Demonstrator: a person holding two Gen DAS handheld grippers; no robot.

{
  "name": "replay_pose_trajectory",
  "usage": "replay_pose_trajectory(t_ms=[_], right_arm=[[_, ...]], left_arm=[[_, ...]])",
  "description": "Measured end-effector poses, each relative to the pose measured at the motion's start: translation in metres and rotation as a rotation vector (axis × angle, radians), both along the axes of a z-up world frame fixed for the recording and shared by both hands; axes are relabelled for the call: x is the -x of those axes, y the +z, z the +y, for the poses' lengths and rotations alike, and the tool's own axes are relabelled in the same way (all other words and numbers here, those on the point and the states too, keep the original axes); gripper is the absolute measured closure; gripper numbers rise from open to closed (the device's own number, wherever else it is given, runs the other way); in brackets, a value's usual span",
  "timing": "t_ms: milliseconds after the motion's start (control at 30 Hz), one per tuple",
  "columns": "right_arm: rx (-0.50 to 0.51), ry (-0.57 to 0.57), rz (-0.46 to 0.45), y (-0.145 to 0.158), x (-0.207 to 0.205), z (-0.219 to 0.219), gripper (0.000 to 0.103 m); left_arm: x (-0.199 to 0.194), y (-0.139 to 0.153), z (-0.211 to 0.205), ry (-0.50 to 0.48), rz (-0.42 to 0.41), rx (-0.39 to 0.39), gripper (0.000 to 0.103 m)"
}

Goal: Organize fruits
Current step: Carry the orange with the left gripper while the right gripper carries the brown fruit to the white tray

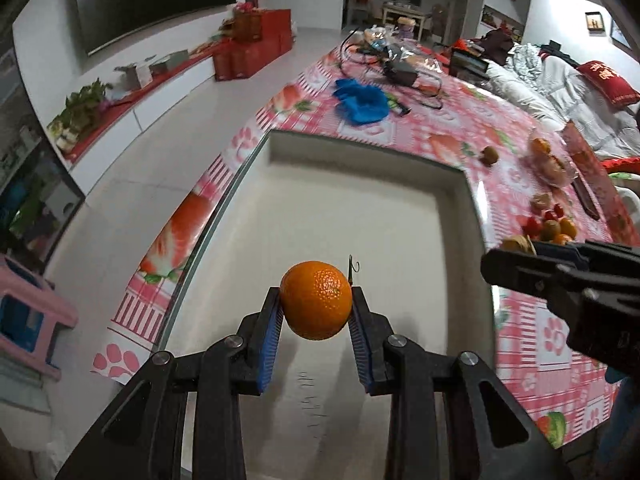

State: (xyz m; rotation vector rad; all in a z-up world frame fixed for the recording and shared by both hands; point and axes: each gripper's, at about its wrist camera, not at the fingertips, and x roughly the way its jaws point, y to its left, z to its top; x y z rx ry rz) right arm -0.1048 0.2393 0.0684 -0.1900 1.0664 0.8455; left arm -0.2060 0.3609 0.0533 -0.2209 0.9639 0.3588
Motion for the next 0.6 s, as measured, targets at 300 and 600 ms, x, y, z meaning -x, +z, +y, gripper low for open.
replay_pose_trajectory(t_ms=[300,600], right_arm=[[0.054,0.028,0.063,-0.025,-0.006,0.033,0.074],[0.091,0.032,0.073,-0.031,-0.007,0.04,0.07]], left_arm=[[-0.001,-0.021,0.01,0.012,0.039,0.028,0.067],[-0.001,-0.023,0.005,0.005,0.041,-0.011,0.041]])
